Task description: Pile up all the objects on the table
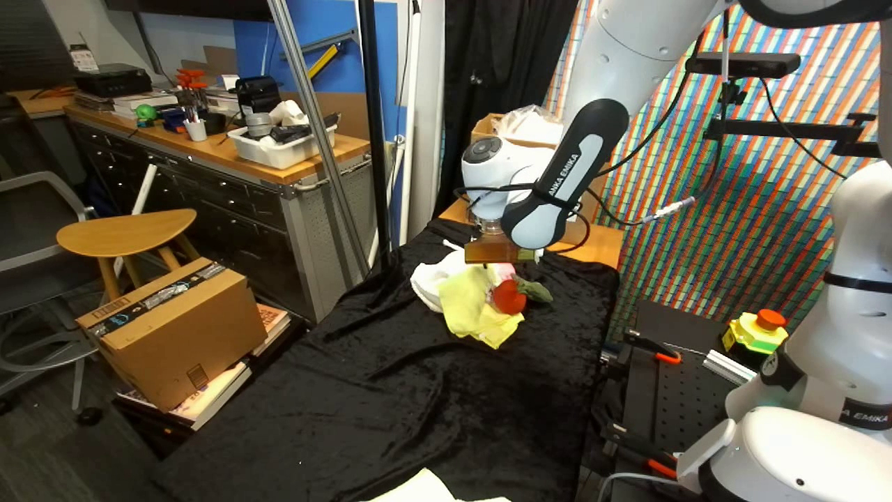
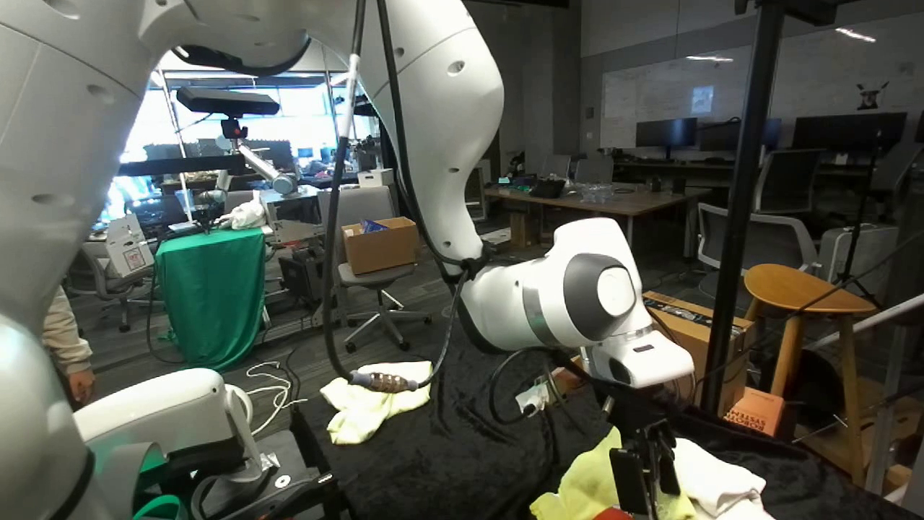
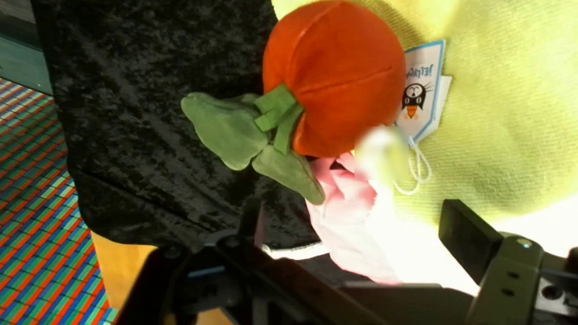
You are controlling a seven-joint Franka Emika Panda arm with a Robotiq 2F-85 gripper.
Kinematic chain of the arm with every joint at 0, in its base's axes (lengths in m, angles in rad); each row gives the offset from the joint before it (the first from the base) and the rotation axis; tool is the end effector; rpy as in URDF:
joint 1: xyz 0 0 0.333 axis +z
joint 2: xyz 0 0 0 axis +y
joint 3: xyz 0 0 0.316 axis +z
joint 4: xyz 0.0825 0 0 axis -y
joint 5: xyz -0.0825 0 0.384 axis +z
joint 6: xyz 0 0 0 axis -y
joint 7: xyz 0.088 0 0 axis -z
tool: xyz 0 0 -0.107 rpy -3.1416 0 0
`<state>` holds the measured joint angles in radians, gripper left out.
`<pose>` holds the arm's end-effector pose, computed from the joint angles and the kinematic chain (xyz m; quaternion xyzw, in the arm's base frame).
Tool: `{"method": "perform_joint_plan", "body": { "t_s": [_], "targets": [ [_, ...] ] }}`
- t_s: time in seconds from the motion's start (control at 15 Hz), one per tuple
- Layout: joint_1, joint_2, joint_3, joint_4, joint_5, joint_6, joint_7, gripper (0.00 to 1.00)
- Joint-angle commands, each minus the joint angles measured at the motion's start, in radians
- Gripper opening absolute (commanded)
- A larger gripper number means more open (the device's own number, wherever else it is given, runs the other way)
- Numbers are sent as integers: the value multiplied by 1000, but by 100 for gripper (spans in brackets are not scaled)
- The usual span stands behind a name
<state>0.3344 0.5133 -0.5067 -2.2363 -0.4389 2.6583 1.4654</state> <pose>0.5288 -0.0918 0.1604 0.8090 -0.5460 0.1019 0.1926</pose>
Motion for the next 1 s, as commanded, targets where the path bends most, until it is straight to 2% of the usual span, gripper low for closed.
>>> {"method": "perform_joint_plan", "body": {
  "t_s": [0.0,0.2,0.53,0.73,0.93],
  "targets": [
    [34,-85,0,-47,-134,2,42,100],
    [45,-143,48,-71,-283,9,19,100],
    [13,-218,233,-89,-475,-37,-11,100],
    [-10,-199,360,-67,-510,-42,-61,100],
    [-22,-161,465,-38,-488,-31,-159,100]
  ]
}}
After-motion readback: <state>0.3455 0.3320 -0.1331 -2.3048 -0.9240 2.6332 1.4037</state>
